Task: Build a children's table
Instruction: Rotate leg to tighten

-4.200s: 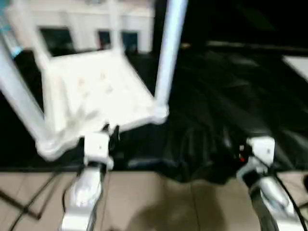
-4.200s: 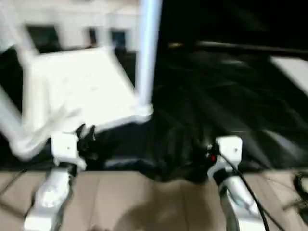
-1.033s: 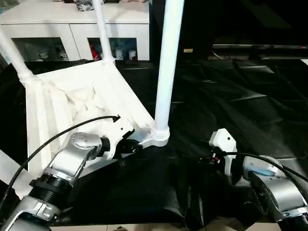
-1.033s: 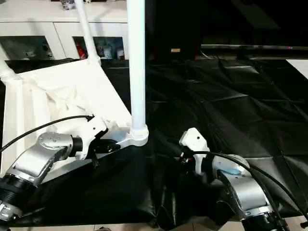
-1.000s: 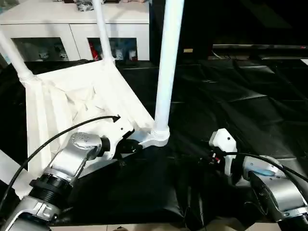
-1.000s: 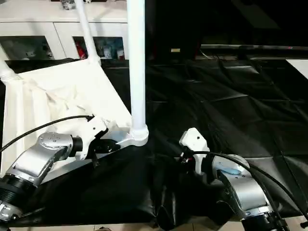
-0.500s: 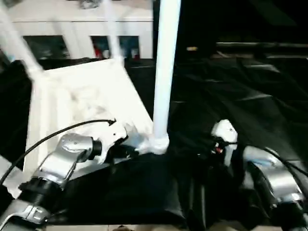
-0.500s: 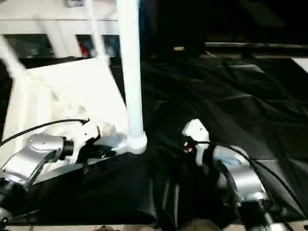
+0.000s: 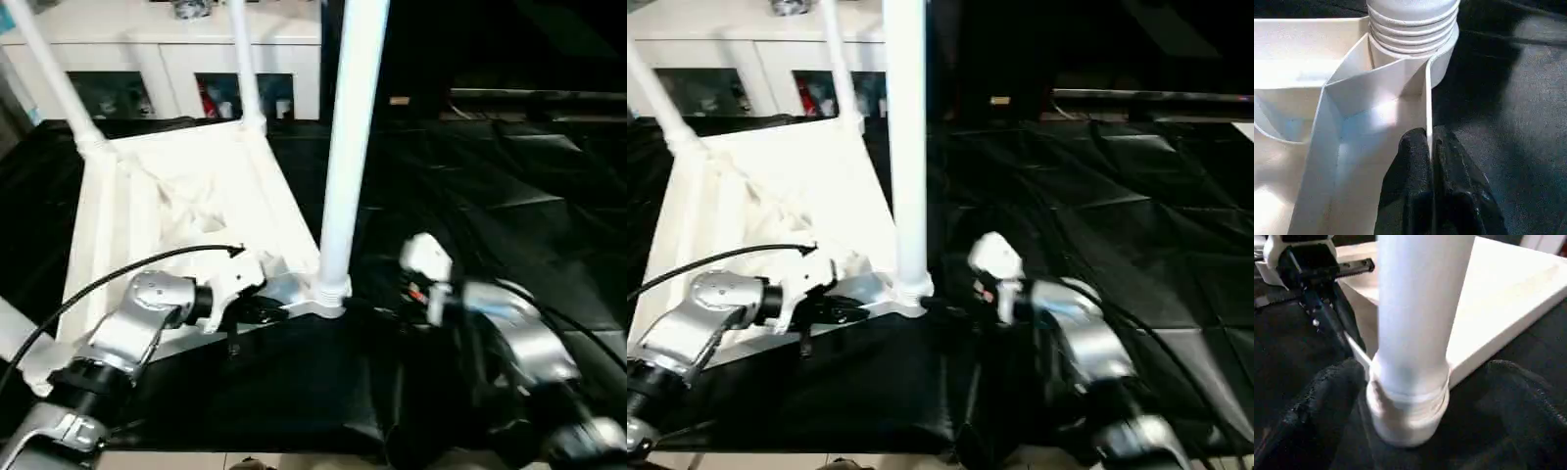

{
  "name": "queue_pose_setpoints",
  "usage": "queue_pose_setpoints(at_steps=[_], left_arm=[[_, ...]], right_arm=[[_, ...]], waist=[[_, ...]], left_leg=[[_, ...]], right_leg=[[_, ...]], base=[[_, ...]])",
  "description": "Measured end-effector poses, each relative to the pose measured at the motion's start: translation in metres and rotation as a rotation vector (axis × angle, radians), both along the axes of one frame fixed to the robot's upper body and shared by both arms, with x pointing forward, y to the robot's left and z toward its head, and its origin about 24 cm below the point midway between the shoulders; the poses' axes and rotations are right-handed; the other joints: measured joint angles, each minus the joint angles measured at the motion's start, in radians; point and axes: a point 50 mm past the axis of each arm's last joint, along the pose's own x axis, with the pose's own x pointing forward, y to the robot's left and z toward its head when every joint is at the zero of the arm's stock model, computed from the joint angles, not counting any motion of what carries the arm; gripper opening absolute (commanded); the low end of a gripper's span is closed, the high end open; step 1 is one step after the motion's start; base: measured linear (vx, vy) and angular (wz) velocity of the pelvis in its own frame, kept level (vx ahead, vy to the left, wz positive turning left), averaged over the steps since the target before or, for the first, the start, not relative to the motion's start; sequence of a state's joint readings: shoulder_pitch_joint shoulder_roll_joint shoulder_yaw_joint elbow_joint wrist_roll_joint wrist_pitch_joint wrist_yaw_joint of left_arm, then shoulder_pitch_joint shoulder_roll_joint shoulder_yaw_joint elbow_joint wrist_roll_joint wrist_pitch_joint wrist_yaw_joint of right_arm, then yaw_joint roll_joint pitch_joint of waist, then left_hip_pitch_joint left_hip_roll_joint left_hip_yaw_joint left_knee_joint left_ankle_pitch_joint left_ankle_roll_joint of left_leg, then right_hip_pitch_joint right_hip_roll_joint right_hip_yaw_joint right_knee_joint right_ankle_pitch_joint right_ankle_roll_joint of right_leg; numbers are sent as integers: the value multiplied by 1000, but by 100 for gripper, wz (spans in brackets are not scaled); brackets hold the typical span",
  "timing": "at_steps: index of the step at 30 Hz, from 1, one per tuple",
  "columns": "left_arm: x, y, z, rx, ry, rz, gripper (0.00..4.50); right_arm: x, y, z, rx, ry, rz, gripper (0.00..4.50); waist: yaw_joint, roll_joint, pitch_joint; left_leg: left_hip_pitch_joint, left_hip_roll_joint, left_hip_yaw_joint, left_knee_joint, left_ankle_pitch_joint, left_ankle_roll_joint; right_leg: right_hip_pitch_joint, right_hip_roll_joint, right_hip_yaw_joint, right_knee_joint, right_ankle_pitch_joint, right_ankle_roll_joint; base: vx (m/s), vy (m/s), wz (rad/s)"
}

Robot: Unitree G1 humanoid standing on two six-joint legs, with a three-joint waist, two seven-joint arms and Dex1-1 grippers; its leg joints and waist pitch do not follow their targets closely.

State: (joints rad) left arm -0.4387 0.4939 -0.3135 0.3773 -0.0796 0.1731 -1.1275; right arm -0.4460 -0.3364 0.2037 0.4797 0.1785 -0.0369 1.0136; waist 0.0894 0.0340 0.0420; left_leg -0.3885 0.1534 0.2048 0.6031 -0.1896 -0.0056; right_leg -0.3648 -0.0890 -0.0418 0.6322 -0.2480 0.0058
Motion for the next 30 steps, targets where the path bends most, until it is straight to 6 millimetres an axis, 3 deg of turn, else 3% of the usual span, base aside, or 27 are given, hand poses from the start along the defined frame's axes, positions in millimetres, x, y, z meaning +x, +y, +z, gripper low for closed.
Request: queue_pose_setpoints(at_steps=[11, 16, 18, 30], left_arm=[[4, -2, 0, 5, -3, -19, 0], [5, -4, 0, 4, 4, -30, 0], [5, -5, 0, 3, 7, -35, 0], [7, -4, -1, -6, 9, -23, 0]], right_arm=[[5, 11, -8, -22, 10, 37, 447], [8, 16, -7, -16, -11, 48, 408], [8, 16, -9, -20, -10, 48, 369], [7, 16, -15, -13, 5, 47, 283]], waist=[[3, -2, 0], [4, -2, 0], [6, -2, 0], [4, -4, 0]], left_leg=[[-1, 0, 2, 0, 1, 2], [-1, 0, 3, 0, 2, 2], [-1, 0, 4, 0, 2, 2], [-1, 0, 4, 0, 2, 3]], right_leg=[[0, -2, -1, 0, 0, 0], [0, -3, -2, 0, 0, 0], [0, -3, -2, 0, 0, 0], [0, -3, -2, 0, 1, -1]], base=[[0, 0, 0], [0, 0, 0], [0, 0, 0], [0, 0, 0]])
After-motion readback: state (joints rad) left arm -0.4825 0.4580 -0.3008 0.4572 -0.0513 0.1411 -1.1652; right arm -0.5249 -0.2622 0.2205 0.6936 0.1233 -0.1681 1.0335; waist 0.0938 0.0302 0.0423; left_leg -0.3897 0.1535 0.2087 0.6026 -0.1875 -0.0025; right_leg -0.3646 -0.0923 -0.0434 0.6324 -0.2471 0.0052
